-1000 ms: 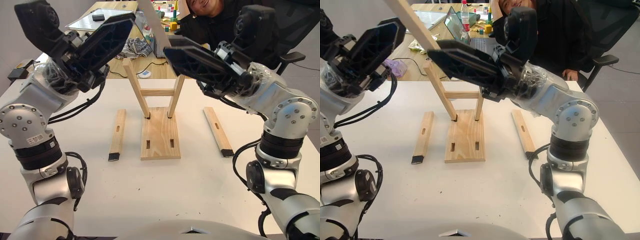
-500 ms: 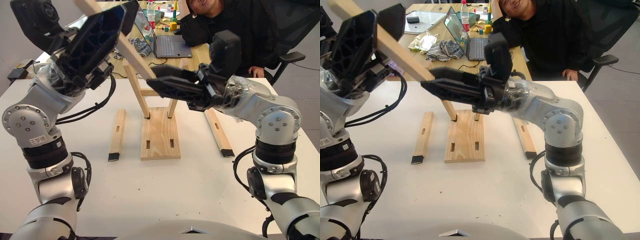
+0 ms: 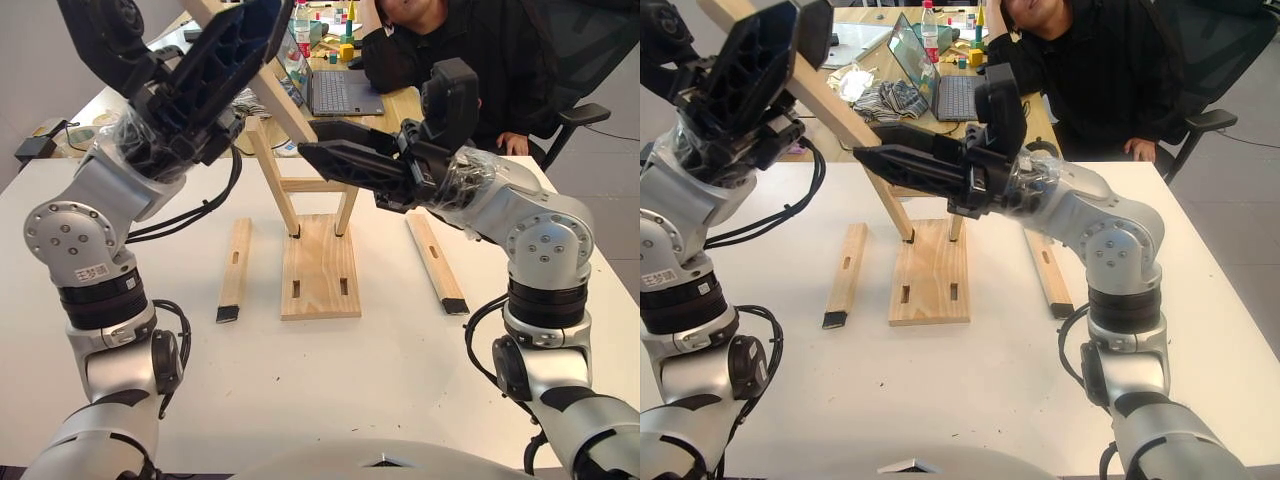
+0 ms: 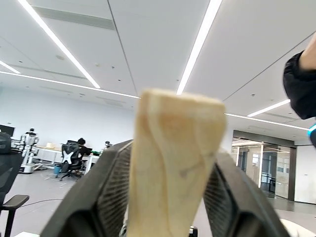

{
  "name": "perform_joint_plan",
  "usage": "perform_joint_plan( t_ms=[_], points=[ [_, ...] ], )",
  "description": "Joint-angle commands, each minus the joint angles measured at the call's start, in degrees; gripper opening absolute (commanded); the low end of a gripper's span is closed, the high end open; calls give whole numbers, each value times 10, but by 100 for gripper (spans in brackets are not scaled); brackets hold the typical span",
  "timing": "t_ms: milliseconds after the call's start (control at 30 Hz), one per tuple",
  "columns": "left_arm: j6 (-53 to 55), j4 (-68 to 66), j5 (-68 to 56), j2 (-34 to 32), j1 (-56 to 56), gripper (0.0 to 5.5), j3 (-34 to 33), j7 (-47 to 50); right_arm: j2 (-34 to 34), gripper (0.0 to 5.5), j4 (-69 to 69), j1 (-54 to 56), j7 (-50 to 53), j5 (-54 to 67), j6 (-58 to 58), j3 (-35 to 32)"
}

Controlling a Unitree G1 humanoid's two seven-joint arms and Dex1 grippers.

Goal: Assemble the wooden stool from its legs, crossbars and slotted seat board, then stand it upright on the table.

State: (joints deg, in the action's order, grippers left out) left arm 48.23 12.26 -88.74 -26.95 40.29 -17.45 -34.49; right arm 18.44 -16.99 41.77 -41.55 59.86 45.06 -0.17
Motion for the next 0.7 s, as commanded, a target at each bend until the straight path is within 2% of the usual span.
perform_joint_plan(
  t_ms=[33, 100, 233, 400, 467, 500, 700],
  points=[
    [-9, -4, 26, -7, 15, 269, 4, 18, -6, 132, -11, 14, 10, -44, -34, 4],
    [-16, -16, 58, -20, 19, 269, -2, 52, 2, 132, -8, 21, 33, -123, -86, 15],
    [-33, -27, 97, -6, 33, 269, -4, 140, 22, 132, 8, 40, 134, -411, -238, 105],
    [-59, -56, 122, 39, 46, 269, -2, 205, 16, 132, 41, 36, 219, -658, -306, 211],
    [-64, -71, 122, 48, 48, 269, -12, 216, 6, 132, 43, 28, 224, -689, -317, 219],
    [-68, -77, 118, 52, 49, 251, -20, 221, 2, 131, 46, 26, 225, -696, -320, 217],
    [-63, -84, 101, 63, 50, 103, -38, 228, -25, 131, 55, 27, 230, -680, -309, 171]
  ],
)
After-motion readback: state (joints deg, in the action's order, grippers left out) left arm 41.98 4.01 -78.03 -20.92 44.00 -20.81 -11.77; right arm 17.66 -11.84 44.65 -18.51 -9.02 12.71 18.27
